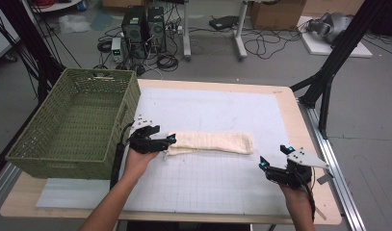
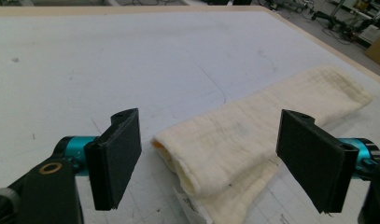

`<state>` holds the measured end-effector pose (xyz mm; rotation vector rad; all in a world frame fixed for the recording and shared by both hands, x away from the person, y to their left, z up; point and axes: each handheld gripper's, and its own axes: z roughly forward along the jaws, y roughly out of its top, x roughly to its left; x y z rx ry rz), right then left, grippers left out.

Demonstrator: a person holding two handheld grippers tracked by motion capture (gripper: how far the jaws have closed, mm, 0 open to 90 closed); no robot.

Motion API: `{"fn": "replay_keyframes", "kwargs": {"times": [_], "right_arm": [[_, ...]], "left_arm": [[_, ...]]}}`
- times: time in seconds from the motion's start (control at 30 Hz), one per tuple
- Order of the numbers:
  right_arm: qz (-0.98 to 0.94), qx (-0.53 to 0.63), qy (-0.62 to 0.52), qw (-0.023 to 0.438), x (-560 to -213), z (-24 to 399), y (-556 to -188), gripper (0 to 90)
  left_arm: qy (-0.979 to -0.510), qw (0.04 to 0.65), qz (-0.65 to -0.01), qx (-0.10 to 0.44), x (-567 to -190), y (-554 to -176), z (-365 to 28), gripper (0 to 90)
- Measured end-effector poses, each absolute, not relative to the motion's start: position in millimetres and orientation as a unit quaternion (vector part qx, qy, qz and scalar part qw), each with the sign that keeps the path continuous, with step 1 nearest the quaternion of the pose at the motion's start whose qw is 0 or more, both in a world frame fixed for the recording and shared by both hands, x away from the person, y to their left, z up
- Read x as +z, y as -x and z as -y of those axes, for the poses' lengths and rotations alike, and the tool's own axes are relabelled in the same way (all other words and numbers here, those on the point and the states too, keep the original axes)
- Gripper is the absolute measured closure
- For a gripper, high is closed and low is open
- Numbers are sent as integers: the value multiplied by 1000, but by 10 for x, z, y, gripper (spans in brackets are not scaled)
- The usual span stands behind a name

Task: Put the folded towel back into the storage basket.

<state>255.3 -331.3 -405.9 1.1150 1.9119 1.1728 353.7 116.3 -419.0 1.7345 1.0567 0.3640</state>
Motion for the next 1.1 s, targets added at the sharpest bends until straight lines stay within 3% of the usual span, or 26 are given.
{"fn": "replay_keyframes", "kwargs": {"times": [0.47,1.1], "right_arm": [[-727,444,-422,309,-4073,3307,-2563,151],[-732,440,-423,302,-4101,3301,-2580,151]], "left_arm": [[-728,482,-465,146,-4312,-3634,-1142,222],[-777,404,-458,155,-4472,-3661,-990,442]]}}
